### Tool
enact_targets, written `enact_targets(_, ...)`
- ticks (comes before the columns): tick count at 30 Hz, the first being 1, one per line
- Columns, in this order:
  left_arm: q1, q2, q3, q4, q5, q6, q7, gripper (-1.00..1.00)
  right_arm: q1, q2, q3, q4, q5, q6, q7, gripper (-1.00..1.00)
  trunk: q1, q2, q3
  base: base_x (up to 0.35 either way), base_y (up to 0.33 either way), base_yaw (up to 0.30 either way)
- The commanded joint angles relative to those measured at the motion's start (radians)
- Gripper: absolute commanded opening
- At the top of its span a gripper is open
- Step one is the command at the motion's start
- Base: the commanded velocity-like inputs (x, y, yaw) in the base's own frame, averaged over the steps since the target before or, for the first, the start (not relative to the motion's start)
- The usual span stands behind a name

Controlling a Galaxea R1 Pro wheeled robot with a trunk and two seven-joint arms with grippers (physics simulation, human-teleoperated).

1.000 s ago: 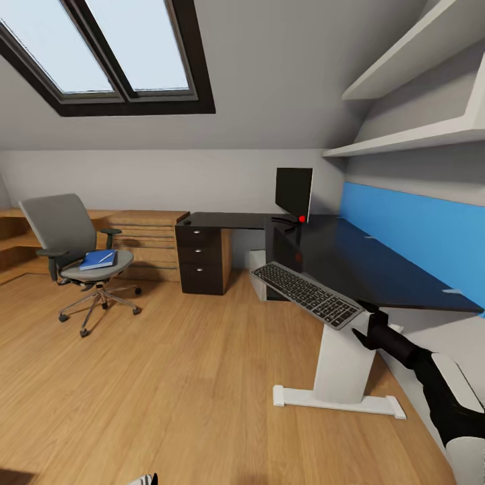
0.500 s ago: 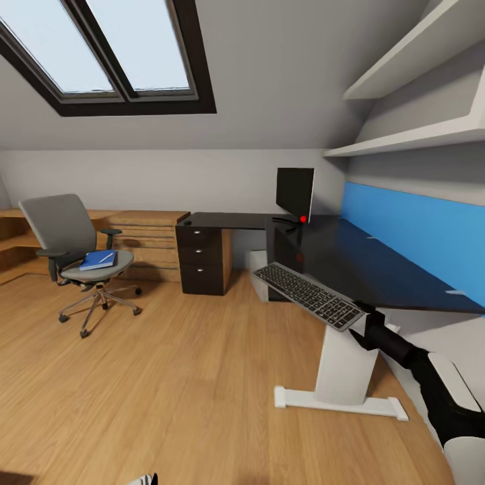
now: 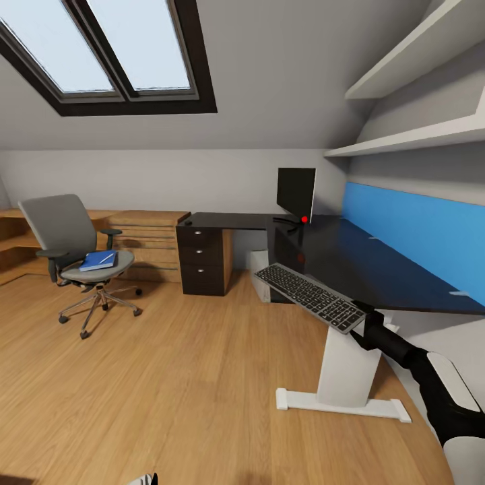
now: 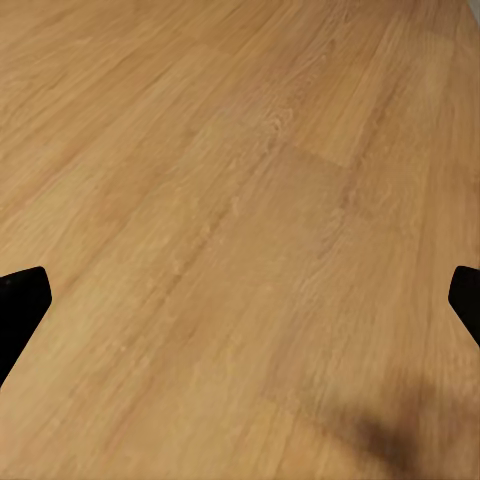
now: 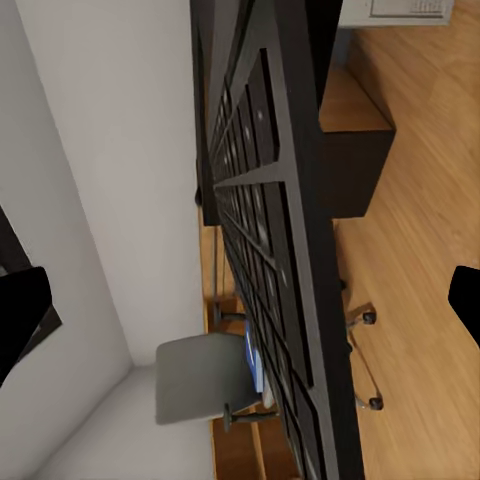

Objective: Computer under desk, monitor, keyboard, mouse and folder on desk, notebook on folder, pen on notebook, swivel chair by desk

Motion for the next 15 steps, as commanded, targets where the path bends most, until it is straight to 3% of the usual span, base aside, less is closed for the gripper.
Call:
enact_targets(1, 0.0, 0.001, -0.004, -0.001, 0.01, -0.007, 0.004, 1.0, -0.001, 0.0, -0.002, -0.001, -0.011, 0.003, -0.01, 1.0, 0.0, 0.0, -0.001, 0.001, 0.001, 0.0)
enact_targets(15, 0.0, 0.001, -0.002, -0.001, 0.012, -0.007, 0.004, 1.0, -0.001, 0.0, -0.001, -0.001, -0.009, 0.003, -0.01, 1.0, 0.0, 0.0, -0.001, 0.089, 0.077, 0.0)
